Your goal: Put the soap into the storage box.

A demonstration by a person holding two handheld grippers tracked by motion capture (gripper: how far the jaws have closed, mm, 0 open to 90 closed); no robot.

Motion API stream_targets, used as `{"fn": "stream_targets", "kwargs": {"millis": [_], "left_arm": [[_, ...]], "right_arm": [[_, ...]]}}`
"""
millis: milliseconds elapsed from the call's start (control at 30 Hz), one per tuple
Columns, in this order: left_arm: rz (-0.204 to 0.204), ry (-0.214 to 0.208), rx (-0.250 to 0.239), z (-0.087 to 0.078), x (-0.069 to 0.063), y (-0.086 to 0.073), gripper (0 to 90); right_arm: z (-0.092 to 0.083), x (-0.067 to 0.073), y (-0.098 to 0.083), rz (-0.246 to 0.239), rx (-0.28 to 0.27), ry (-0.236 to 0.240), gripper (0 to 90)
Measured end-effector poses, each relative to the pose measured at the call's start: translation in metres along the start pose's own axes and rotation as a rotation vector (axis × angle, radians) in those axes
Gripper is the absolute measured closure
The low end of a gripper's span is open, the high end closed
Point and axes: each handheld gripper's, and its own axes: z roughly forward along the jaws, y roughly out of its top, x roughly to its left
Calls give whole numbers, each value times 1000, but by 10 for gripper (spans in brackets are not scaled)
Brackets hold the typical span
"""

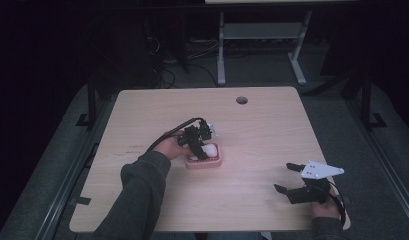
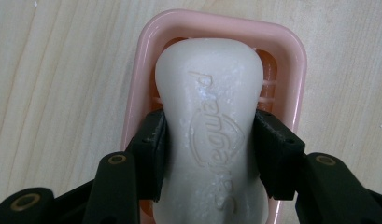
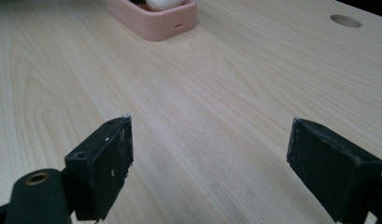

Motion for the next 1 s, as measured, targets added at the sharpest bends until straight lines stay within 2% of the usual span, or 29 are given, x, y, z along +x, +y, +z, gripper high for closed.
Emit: {"fn": "stream_targets", "kwargs": {"millis": [567,900,1000], "left_arm": [[1,5,18,3,0,0,488],[-4,9,-10,-5,-2,0,453],[-1,19,-5,-8,-5,0,446]], "right_arm": [[1,0,0,1,4,3,138],[2,0,0,-2,5,3,137],[2,0,0,-5,5,2,137]]}}
